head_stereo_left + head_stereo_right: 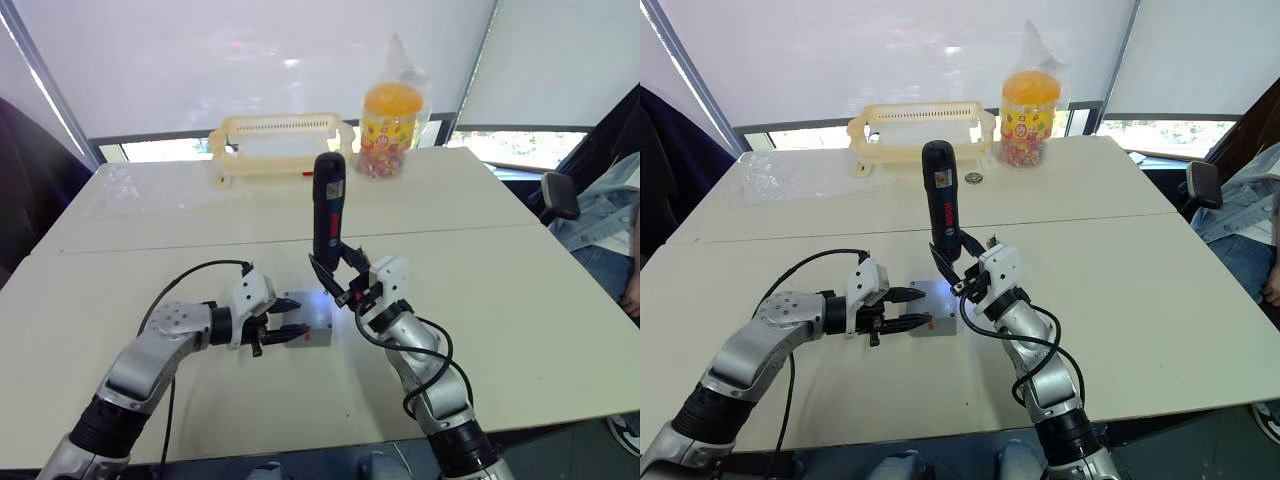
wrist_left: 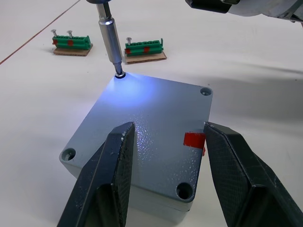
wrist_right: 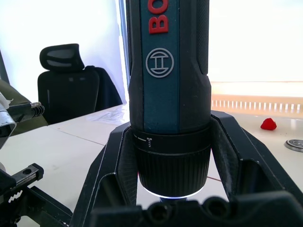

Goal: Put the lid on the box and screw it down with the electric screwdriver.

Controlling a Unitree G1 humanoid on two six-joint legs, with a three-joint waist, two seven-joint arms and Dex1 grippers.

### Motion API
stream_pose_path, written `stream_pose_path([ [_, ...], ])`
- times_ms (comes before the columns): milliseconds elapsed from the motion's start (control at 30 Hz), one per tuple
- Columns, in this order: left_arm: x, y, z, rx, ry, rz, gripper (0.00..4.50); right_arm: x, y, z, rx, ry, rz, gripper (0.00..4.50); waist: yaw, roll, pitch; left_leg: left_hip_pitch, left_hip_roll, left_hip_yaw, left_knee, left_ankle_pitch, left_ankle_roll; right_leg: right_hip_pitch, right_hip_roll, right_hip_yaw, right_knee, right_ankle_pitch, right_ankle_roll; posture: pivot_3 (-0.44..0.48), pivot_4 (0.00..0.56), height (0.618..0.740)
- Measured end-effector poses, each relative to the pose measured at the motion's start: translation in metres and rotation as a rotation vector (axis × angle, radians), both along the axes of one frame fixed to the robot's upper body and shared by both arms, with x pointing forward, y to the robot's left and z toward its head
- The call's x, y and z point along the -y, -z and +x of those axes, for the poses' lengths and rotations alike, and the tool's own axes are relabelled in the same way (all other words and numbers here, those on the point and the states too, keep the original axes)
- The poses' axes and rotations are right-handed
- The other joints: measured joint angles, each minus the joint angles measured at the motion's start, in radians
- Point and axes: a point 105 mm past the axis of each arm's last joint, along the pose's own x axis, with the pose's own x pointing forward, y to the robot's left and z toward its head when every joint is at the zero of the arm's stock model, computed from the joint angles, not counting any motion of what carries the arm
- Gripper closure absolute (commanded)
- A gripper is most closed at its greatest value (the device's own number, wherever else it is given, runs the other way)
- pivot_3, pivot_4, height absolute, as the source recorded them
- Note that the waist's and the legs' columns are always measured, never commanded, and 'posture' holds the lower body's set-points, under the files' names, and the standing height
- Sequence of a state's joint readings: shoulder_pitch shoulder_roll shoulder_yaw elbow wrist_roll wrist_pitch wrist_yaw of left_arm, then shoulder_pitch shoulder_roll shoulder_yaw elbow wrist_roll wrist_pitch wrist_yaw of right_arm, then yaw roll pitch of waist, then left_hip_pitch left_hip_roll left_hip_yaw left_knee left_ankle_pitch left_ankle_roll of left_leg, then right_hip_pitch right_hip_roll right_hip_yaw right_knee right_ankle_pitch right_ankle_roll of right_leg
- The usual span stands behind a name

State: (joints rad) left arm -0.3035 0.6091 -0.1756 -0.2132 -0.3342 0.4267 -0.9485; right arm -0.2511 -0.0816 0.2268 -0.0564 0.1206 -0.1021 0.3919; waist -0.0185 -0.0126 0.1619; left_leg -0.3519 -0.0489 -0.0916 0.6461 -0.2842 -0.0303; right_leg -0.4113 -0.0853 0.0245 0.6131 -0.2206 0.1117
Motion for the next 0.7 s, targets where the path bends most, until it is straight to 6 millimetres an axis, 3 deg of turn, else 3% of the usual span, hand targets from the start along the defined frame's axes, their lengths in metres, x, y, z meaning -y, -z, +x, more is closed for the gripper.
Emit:
stream_pose_path([
  [700,-0.0009,0.0026,-0.0015,-0.006,-0.010,0.000,2.18,0.0010,0.0037,0.0016,-0.029,-0.007,0.026,2.72,0.001,-0.001,-0.006,0.002,0.001,-0.001,-0.001,-0.001,0.001,0.002,0.000,-0.001,-0.001,-0.003,-0.002,0.000,0.150,0.740],
])
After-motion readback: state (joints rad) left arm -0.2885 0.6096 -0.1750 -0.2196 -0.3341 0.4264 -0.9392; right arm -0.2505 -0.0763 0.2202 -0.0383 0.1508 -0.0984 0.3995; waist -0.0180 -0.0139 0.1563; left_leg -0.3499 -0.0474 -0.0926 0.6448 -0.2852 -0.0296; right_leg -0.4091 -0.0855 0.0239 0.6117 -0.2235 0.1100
